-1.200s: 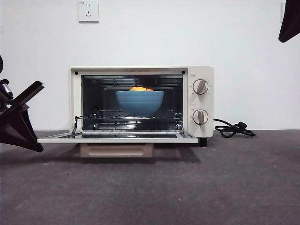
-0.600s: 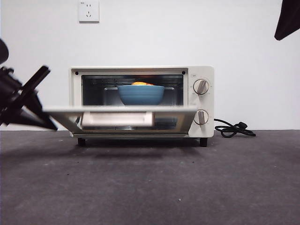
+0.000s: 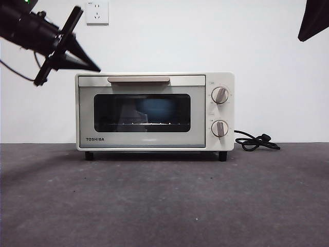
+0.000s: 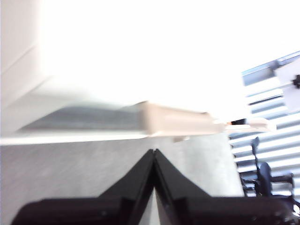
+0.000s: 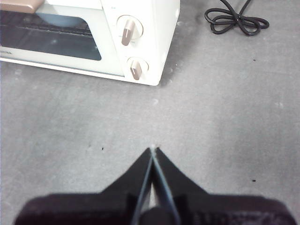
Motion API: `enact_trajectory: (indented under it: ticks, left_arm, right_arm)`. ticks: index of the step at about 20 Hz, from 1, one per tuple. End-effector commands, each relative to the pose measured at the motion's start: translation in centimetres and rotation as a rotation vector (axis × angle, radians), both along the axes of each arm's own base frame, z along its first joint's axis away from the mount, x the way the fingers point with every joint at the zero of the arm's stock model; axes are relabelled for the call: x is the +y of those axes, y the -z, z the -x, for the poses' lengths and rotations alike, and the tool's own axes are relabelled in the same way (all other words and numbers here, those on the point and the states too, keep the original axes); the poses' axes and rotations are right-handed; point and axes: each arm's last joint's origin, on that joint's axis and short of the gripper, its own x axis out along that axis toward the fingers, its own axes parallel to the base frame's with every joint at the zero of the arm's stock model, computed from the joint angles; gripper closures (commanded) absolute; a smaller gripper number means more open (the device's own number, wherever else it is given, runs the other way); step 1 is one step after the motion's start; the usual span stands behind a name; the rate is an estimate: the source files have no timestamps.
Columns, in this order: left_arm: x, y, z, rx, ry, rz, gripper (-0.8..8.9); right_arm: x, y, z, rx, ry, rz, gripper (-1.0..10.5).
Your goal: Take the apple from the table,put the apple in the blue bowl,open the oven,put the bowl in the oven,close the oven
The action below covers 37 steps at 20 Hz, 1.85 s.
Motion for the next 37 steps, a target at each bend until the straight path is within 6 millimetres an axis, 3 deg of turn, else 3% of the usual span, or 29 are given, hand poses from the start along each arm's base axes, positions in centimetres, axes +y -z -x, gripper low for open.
enact_trajectory:
  ticks: [1, 5, 9, 14, 18, 22, 25, 35, 37]
  left_arm:
    - [-1.0, -0.6, 0.1, -0.018, 0.104, 0.046, 8.18]
    - [-2.6, -1.9, 2.4, -0.054, 0.256, 0.014, 8.18]
    - [-4.1, -3.1, 7.4, -0.064, 0.348, -0.277, 8.18]
    - [-5.8, -6.2, 13.5, -0.121, 0.308, -0.586, 8.18]
    - [-6.8, -8.8, 17.5, -0.249, 0.254, -0.676, 8.18]
    - [-7.1, -9.5, 20.5, -0.265, 0.284, -0.72, 8.18]
    - [-6.9, -9.6, 21.1, -0.254, 0.308, -0.716, 8.18]
    - [-7.4, -10.2, 20.4, -0.339, 0.27, -0.673, 8.17]
    - [-6.5, -10.9, 20.6, -0.388, 0.236, -0.684, 8.18]
  right_arm:
    - [0.1, 0.1, 0.0, -0.006, -0.001, -0.018, 9.5]
    - [0.2, 0.2, 0.0, 0.009, -0.041, -0.044, 9.5]
    - [0.1, 0.7, 0.4, 0.078, -0.056, -0.031, 9.5]
    - [0.0, 1.0, 0.7, 0.12, -0.055, -0.017, 9.5]
    - [0.0, 1.1, 0.8, 0.135, -0.054, -0.012, 9.5]
    - [0.0, 1.2, 0.8, 0.137, -0.048, -0.016, 9.5]
    - [-0.1, 1.2, 0.8, 0.134, -0.041, -0.01, 9.5]
    - [-0.1, 1.1, 0.8, 0.134, -0.041, -0.01, 9.5]
    - [-0.1, 1.2, 0.8, 0.134, -0.04, -0.009, 9.5]
